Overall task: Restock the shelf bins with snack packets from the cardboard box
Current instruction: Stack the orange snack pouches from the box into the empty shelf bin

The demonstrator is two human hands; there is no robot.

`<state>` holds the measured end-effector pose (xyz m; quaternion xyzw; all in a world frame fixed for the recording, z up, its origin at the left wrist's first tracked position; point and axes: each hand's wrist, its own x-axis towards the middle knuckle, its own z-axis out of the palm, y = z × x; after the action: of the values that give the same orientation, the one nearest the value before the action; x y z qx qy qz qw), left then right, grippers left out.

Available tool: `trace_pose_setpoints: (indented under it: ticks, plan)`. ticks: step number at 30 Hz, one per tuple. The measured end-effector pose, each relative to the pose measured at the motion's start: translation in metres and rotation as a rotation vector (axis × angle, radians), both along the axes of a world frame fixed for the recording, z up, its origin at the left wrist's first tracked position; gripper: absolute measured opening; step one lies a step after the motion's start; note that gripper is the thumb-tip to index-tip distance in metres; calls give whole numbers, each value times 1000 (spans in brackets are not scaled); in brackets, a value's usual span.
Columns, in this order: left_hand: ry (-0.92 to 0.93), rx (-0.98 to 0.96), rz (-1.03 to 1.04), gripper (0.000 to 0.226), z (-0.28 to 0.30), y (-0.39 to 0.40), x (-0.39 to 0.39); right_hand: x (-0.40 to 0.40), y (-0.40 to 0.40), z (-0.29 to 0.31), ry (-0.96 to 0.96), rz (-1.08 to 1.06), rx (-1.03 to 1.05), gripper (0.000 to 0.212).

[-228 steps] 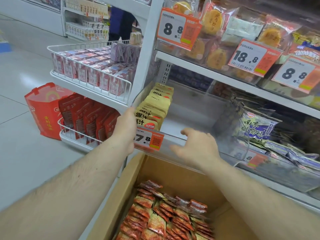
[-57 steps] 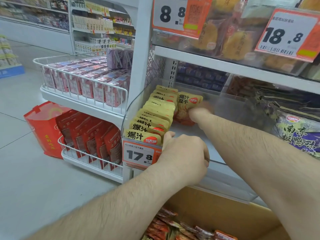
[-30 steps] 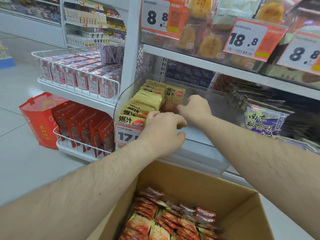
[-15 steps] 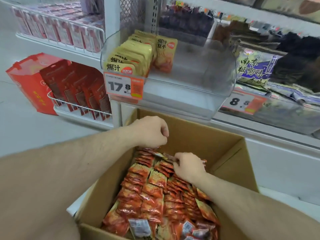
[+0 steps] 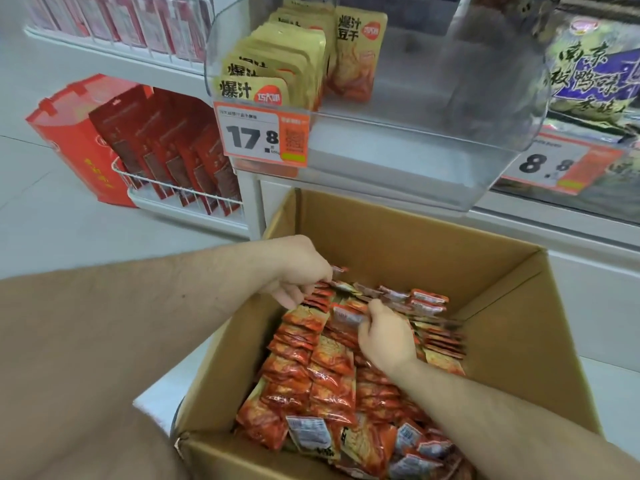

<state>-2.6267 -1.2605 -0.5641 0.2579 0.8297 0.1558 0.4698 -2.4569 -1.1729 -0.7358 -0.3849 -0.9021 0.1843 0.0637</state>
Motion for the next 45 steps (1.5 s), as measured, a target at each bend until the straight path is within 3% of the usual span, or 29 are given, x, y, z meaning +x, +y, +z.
trace_pose_setpoints:
  ticks: [4,7,9,10,12,14,17,19,21,23,26,30,32,34,38,42,45]
  plan:
    - [-441,-108,358,75,-7,-6,-6,9,-10,45,371,21,-102,3]
    - [-577,-25,444,54,-6,-5,-5,8,-29,74,608,164,-85,6]
    - [-538,64,422,23,-5,-4,-3,6,-38,80,692,245,-97,9]
    - [-484,102,418,22,-5,-3,-3,6,-40,78,687,241,-155,18]
    - [-345,178,407,33,-9,-2,-7,6,-37,66,560,127,-316,32]
    - [-252,211,372,32,-9,-2,-9,9,-29,43,194,17,-356,26]
    - [-201,220,329,28,-8,-4,-12,12,-30,4,-375,76,-337,35]
    - [-192,227,311,29,-8,-4,-12,13,-35,-16,-509,142,-260,43]
    - [-186,228,288,31,-9,-5,-12,12,-36,-22,-537,228,-122,35]
    - [-174,228,274,33,-10,-5,-13,11,-30,-16,-493,253,-40,23]
    - [-155,239,268,31,-9,-7,-16,11,-21,4,-294,131,-168,5]
    - [-150,270,280,19,-3,-9,-16,22,-4,60,90,-220,-401,18]
    - [-171,282,288,15,-1,-10,-12,37,-2,101,238,-307,-396,17]
    - [-220,295,317,13,2,-10,-6,53,-6,142,325,-267,-251,15]
    - [-385,329,400,9,13,-8,11,69,-33,189,451,19,-37,25]
    - [-601,450,439,36,25,-1,26,63,-44,176,350,222,88,27]
    - [-714,487,444,52,39,-3,35,56,-46,173,308,282,267,42]
